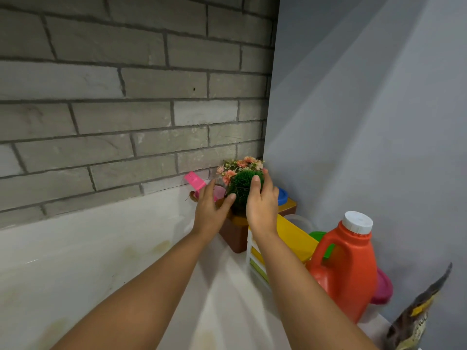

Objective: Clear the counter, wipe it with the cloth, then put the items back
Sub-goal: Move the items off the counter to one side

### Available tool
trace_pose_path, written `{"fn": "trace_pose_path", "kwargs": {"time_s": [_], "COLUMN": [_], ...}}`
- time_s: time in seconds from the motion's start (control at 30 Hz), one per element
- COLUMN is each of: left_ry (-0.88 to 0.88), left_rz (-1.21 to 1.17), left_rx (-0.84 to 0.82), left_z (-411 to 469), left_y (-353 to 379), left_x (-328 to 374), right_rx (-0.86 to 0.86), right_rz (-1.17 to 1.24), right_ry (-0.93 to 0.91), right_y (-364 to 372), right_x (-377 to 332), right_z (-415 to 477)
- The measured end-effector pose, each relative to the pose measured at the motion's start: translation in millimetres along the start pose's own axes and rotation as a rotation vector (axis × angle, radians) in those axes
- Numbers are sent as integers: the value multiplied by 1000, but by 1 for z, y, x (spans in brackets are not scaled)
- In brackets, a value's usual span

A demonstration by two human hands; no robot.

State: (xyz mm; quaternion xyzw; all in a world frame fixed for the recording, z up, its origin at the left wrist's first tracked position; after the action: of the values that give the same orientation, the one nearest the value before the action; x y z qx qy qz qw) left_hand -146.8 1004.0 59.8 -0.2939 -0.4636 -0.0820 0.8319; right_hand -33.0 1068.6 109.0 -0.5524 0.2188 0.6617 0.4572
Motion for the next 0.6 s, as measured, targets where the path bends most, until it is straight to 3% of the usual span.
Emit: {"fn": "trace_pose_path", "kwargs": {"time_s": [0.2, 0.6], "left_ry": [-2, -28], "left_rz": [-39, 46], "left_rx": [188, 398], "left_z": [-15, -80], "left_y": [-42, -184], "left_x": [7, -7], "right_rx": [4, -242], "right_rz": [-46, 55], "right_ry": [-112, -182], "right_y": [16, 111], "right_x": [-20, -72], "right_z": [-15, -94]}}
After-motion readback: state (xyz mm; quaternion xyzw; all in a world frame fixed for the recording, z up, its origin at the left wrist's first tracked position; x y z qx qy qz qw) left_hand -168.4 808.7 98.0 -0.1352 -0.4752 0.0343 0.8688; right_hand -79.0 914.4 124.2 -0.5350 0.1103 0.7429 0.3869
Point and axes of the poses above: each hand's wrist, its own z-axis towards the middle knuckle, its own y-axis out of the palm, x = y × z, the point moved 4 cm from there along z, towards the middle knuckle, and after that the axes turned 6 degrees about -x, right-handed, at the moved point
